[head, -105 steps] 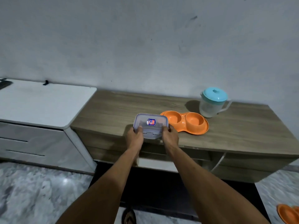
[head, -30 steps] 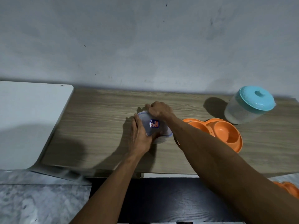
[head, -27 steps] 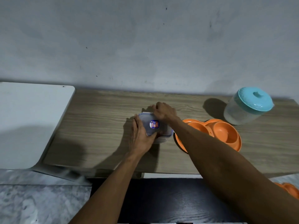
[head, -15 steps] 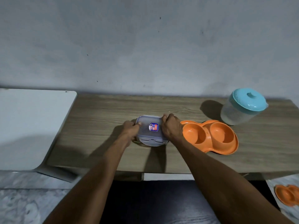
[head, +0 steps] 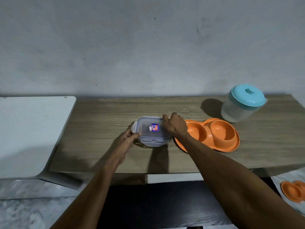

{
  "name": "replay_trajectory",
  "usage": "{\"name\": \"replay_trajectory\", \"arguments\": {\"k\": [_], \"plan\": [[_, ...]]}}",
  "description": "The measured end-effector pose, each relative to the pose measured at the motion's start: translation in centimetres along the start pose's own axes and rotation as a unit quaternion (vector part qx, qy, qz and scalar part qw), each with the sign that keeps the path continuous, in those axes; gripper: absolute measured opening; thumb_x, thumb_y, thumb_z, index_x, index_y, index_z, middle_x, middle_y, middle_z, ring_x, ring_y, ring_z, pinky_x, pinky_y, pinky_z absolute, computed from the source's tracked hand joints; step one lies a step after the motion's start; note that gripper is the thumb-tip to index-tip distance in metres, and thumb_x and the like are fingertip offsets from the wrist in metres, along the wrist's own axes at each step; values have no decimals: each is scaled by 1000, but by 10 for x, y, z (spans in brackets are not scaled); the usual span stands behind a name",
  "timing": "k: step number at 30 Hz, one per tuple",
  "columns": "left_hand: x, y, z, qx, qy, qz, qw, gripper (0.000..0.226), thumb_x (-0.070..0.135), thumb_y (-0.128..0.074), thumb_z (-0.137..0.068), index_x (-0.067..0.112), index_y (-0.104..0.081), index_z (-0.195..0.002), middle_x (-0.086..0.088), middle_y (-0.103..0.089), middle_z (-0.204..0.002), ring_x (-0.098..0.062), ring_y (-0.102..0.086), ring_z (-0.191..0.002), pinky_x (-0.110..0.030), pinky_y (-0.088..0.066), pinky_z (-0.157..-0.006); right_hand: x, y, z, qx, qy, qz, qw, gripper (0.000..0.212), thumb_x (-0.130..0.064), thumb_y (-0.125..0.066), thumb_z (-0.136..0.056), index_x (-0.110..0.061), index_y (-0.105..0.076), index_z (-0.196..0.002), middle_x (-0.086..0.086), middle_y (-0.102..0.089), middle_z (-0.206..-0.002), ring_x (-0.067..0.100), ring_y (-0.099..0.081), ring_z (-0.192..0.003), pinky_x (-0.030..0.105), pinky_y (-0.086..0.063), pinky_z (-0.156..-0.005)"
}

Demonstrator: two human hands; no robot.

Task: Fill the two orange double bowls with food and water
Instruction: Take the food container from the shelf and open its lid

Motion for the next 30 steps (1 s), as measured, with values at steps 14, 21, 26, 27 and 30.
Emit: {"name": "replay_trajectory", "arguments": {"k": [14,21,26,27,30], "plan": [[7,-10,17,41,-9,46,998,34,19,-33,-103,23,-64,-89,4,-65,-89,-13,-56,-90,-19,-41,-82,-33,34,-13,-154,-52,-201,966,30,-21,-72,-85,-7,-56,-64,11,-44,-54,20,-39,-44,27,-32,-46],[-1,-13,3,68,44,26,996,39,34,-44,-101,11,-63,-125,-4,-61,-123,-18,-52,-111,-27,-33,-89,-49,44,-68,-70,-89,-314,943,28,-12,-66,-91,-10,-54,-65,9,-44,-56,19,-30,-44,12,-20,-37],[-10,-15,-9,61,33,20,997,31,29,-46,-102,12,-62,-123,1,-62,-117,-13,-53,-104,-24,-33,-87,-32,18,-113,-40,-113,-266,957,27,-21,-63,-93,-10,-54,-70,9,-47,-59,20,-41,-46,10,-24,-30],[-13,-15,-12,64,32,22,997,32,31,-48,-101,13,-62,-123,-2,-63,-124,-17,-55,-111,-26,-33,-91,-28,10,-119,-47,-113,-264,957,21,-20,-62,-93,-9,-58,-76,9,-50,-64,20,-46,-49,10,-26,-29],[-20,-12,-18,85,30,36,995,30,30,-52,-99,15,-65,-122,-3,-64,-123,-16,-55,-113,-26,-36,-94,-14,-14,-136,-85,-101,-241,962,8,-17,-62,-89,-17,-60,-82,9,-61,-93,22,-60,-77,22,-52,-40]]}}
Point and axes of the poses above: each hand's wrist, its own z-axis away from the middle knuckle, its own y-axis out of the back of the hand, x = y × z, the point moved 6 cm from there along -z, towards the middle knuckle
